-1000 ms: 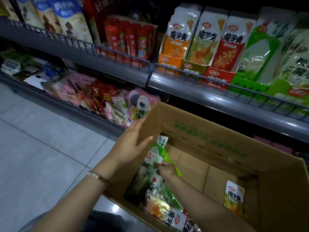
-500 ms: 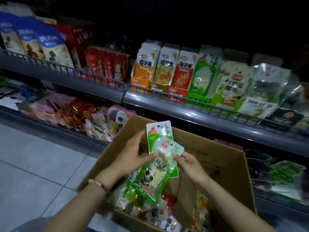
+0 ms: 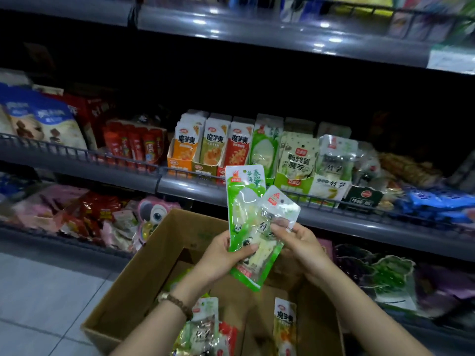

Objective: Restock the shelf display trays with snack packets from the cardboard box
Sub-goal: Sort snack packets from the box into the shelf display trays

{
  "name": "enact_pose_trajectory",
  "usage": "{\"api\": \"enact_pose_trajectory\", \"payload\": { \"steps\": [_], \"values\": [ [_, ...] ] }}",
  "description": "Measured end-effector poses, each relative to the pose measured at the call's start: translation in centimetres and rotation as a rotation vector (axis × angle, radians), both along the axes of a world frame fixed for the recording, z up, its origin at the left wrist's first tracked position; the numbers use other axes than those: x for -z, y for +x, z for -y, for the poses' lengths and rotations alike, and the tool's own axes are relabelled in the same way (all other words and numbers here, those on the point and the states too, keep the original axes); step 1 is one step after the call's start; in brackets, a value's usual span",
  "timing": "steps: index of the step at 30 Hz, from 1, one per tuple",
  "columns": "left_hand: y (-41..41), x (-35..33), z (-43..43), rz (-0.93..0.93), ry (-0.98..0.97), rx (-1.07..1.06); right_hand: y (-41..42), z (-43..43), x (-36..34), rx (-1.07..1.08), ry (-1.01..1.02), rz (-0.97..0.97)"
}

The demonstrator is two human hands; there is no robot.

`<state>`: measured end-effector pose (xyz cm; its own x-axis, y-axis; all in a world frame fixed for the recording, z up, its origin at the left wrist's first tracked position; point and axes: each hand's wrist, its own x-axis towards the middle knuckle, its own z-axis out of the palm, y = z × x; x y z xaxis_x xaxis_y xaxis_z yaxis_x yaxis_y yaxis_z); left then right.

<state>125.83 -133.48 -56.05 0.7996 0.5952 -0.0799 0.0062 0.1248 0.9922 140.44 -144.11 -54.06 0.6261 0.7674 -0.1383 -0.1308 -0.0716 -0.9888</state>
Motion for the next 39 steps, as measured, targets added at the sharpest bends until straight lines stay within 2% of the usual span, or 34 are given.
{"api": "enact_pose_trajectory", "payload": {
  "steps": [3, 7, 14, 19, 26, 30, 34, 37, 39],
  "values": [
    [1.7, -1.1, 0.8, 0.038, 0.116, -0.081, 0.7, 0.9, -0.6, -0.042, -0.032, 0.028],
    [3.6, -2.8, 1.8, 0.057, 0.234, -0.04, 2.0, 2.1, -1.8, -0.042, 0.013, -0.013],
    [7.6, -4.6, 2.1, 0.027, 0.239, -0.008, 5.7, 4.3, -2.8, 0.046, -0.012, 0.05],
    [10.0, -5.3, 0.5, 0.017, 0.104, -0.032, 11.3, 5.0, -6.6, 0.212, 0.092, 0.103],
    [12.5, -5.8, -0.8, -0.015, 0.087, -0.064, 19.7, 2.3, -12.5, 0.4, 0.195, 0.362],
    [13.4, -5.2, -1.0, -0.025, 0.096, -0.047, 22.0, 0.7, -12.1, 0.313, 0.059, 0.454],
    [13.8, -4.7, -1.4, -0.025, 0.111, -0.058, 23.0, -0.3, -11.8, 0.238, 0.077, 0.502],
    [14.0, -4.3, -1.6, -0.035, 0.106, -0.054, 23.3, -0.5, -11.4, 0.215, -0.013, 0.585],
    [14.3, -4.3, -1.3, -0.035, 0.085, -0.046, 22.7, -0.5, -10.9, 0.167, -0.084, 0.574]
  ]
}}
